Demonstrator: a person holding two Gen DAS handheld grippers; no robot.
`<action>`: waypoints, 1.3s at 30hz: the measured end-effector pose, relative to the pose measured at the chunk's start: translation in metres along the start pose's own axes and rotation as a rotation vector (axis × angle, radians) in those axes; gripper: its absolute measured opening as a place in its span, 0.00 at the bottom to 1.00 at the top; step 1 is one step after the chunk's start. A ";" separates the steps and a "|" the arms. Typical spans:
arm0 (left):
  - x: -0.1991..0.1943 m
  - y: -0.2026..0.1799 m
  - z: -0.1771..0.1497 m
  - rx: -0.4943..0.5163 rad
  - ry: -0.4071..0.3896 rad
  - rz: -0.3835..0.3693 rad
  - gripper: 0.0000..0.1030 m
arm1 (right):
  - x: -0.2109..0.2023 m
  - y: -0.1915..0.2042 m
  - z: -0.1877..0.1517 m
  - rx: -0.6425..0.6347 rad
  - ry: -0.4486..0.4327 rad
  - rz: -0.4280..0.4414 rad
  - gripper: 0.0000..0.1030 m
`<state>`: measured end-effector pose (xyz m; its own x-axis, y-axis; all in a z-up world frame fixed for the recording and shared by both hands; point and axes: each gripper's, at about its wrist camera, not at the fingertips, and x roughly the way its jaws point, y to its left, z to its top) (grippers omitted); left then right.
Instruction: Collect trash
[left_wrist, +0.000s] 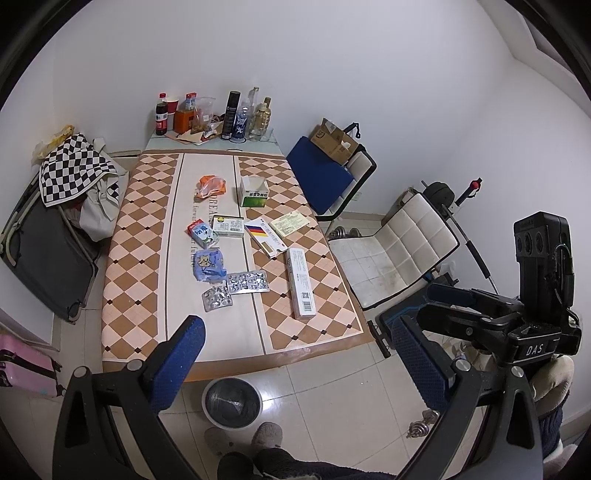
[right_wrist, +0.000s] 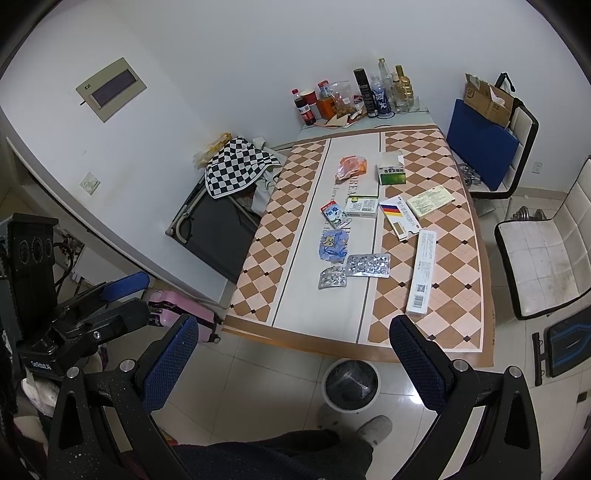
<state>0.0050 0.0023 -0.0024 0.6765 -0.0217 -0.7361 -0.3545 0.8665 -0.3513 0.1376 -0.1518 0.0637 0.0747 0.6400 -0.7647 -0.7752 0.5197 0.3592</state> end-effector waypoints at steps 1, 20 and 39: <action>-0.001 0.000 0.000 0.001 0.000 0.000 1.00 | 0.001 0.001 0.000 0.000 0.001 0.001 1.00; 0.007 0.016 -0.008 -0.007 0.016 0.012 1.00 | 0.017 0.017 0.004 0.041 -0.002 0.010 1.00; 0.324 0.176 0.035 -0.239 0.404 0.458 1.00 | 0.296 -0.226 0.035 0.504 0.253 -0.429 1.00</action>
<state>0.1844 0.1652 -0.2831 0.1436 0.0973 -0.9848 -0.7143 0.6989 -0.0351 0.3565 -0.0604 -0.2250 0.1131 0.2011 -0.9730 -0.3204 0.9344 0.1559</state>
